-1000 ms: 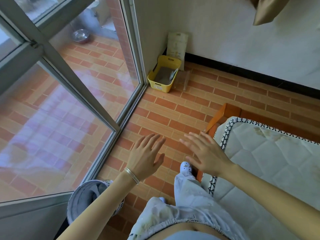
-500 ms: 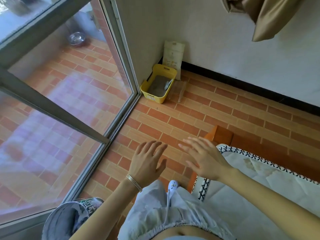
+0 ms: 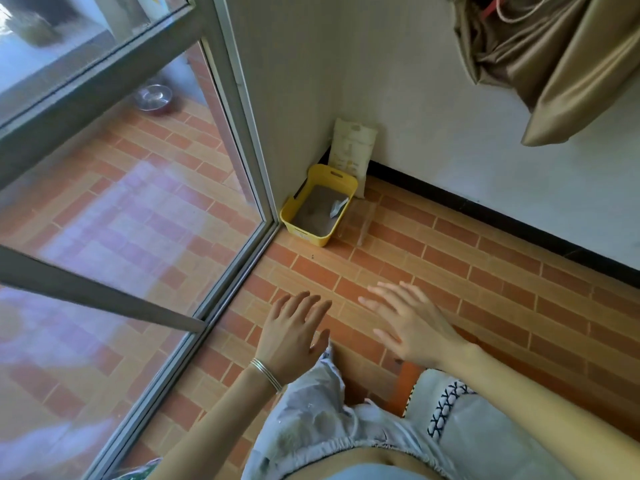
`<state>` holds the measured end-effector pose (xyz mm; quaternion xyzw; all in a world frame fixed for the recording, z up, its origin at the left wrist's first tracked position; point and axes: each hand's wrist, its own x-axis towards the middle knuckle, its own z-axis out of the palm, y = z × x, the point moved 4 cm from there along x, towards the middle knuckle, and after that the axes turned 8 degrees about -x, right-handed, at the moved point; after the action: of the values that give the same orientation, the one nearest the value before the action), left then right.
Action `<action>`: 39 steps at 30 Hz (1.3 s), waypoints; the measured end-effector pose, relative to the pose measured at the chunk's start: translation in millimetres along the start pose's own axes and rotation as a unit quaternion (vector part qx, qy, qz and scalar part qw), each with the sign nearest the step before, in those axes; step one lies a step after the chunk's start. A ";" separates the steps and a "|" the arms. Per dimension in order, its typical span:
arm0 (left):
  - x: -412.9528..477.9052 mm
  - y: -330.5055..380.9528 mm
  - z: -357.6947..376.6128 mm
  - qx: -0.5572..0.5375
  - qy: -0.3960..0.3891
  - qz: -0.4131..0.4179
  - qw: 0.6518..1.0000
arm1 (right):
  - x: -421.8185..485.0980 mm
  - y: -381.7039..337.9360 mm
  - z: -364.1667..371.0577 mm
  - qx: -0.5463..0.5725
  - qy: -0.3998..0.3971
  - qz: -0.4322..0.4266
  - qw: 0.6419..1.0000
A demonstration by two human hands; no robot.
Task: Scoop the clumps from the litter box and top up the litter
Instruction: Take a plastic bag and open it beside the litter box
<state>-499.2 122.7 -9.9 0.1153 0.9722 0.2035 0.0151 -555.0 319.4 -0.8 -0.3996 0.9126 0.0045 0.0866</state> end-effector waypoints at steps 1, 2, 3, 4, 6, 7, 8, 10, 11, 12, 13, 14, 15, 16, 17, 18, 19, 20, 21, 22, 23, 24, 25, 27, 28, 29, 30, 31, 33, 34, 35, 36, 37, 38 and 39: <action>12.5 -5.7 -4.6 -0.001 0.005 -0.001 1.000 | 13.3 5.5 -6.7 -0.005 0.010 -0.003 1.000; 24.3 -11.1 -8.7 -0.005 0.004 0.003 1.000 | 26.2 10.7 -13.3 -0.015 0.022 -0.005 1.000; 35.6 -15.6 -12.2 -0.005 0.002 0.013 1.000 | 38.1 15.8 -18.8 -0.025 0.032 -0.004 0.999; 47.7 -20.0 -15.1 -0.004 -0.003 0.023 1.000 | 49.0 20.8 -22.7 -0.027 0.037 -0.006 0.999; 67.3 -26.9 -18.5 0.005 -0.005 0.033 0.999 | 67.3 30.0 -25.7 -0.015 0.040 -0.002 0.999; 73.0 -29.2 -20.1 0.003 -0.001 0.033 0.999 | 74.7 35.1 -25.3 -0.010 0.038 0.004 0.999; 77.5 -31.5 -21.6 -0.006 0.006 0.034 0.999 | 82.2 39.9 -24.4 -0.011 0.037 0.005 0.999; 85.9 -38.4 -22.3 -0.020 0.016 0.030 0.999 | 96.5 46.6 -22.3 -0.027 0.035 -0.017 0.999; 89.9 -42.8 -20.5 -0.021 0.018 0.024 0.999 | 103.5 49.5 -21.7 -0.032 0.037 -0.036 0.998; 93.5 -46.6 -18.0 -0.022 0.019 0.013 0.999 | 110.5 53.0 -21.7 -0.031 0.038 -0.055 0.997; 96.5 -49.0 -15.2 -0.023 0.020 0.001 1.000 | 116.9 57.5 -21.7 -0.027 0.040 -0.070 0.996; 99.5 -50.0 -12.6 -0.025 0.019 -0.009 0.999 | 122.7 62.7 -21.3 -0.023 0.040 -0.081 0.996; 103.5 -50.7 -10.4 -0.028 0.020 -0.019 0.999 | 128.4 69.0 -20.3 -0.022 0.040 -0.089 0.995; 108.9 -50.9 -8.7 -0.029 0.024 -0.026 0.999 | 134.5 76.4 -18.9 -0.023 0.038 -0.097 0.994; 115.2 -51.1 -7.2 -0.028 0.031 -0.030 0.999 | 140.1 84.7 -17.3 -0.025 0.036 -0.106 0.993; 122.1 -51.5 -5.3 -0.026 0.040 -0.035 0.998 | 146.3 93.8 -15.8 -0.026 0.034 -0.118 0.992; 129.4 -52.0 -3.2 -0.023 0.047 -0.042 0.998 | 152.9 103.5 -15.0 -0.027 0.032 -0.132 0.990; 137.2 -51.8 -0.9 -0.018 0.050 -0.053 0.997 | 160.1 113.6 -14.9 -0.029 0.029 -0.149 0.988; 145.8 -51.4 1.7 -0.011 0.053 -0.068 0.996 | 168.4 124.4 -15.3 -0.035 0.028 -0.169 0.985; 155.2 -51.0 4.2 -0.003 0.060 -0.086 0.995 | 178.1 135.4 -16.5 -0.043 0.028 -0.190 0.980; 165.6 -50.8 6.7 0.003 0.068 -0.107 0.992 | 188.7 147.0 -18.2 -0.050 0.028 -0.210 0.976; 176.6 -49.6 9.3 0.004 0.076 -0.132 0.988 | 199.2 159.2 -20.0 -0.054 0.023 -0.230 0.971; 187.7 -47.7 12.3 0.001 0.084 -0.157 0.984 | 209.1 171.7 -21.9 -0.057 0.018 -0.250 0.966; 211.4 -40.5 20.4 -0.008 0.110 -0.209 0.972 | 228.5 198.6 -25.3 -0.066 0.014 -0.296 0.953; 223.2 -34.6 24.5 -0.017 0.125 -0.237 0.963 | 236.4 212.1 -26.6 -0.071 0.008 -0.318 0.945; 234.5 -27.1 29.1 -0.031 0.138 -0.267 0.953 | 242.8 225.7 -27.8 -0.076 0.001 -0.336 0.939; 246.1 -20.2 34.3 -0.041 0.150 -0.294 0.943 | 249.5 238.7 -29.5 -0.081 -0.002 -0.349 0.933; 258.3 -13.6 40.1 -0.047 0.159 -0.314 0.935 | 255.7 251.3 -31.5 -0.085 -0.002 -0.362 0.928; 282.2 0.4 53.1 -0.057 0.162 -0.344 0.923 | 266.4 275.0 -31.7 -0.086 -0.017 -0.386 0.918; 292.1 7.4 59.2 -0.060 0.163 -0.357 0.918 | 270.8 285.7 -30.5 -0.088 -0.027 -0.393 0.915; 300.7 14.2 64.9 -0.064 0.165 -0.368 0.913 | 274.3 296.0 -27.8 -0.092 -0.038 -0.399 0.911; 307.8 20.7 70.1 -0.066 0.168 -0.376 0.909 | 276.6 305.1 -23.6 -0.098 -0.050 -0.407 0.907; 313.6 26.0 74.5 -0.067 0.169 -0.383 0.906 | 277.9 312.8 -18.1 -0.103 -0.062 -0.415 0.902; 318.4 29.6 78.6 -0.067 0.171 -0.390 0.902 | 279.9 319.0 -12.4 -0.110 -0.072 -0.425 0.896; 321.9 32.0 82.5 -0.067 0.172 -0.397 0.899 | 282.0 323.0 -7.1 -0.118 -0.082 -0.438 0.888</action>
<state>-799.1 257.7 -67.1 -0.3188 0.9086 0.2620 -0.0652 -979.6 333.3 -59.2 -0.7639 0.6277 0.1061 0.1063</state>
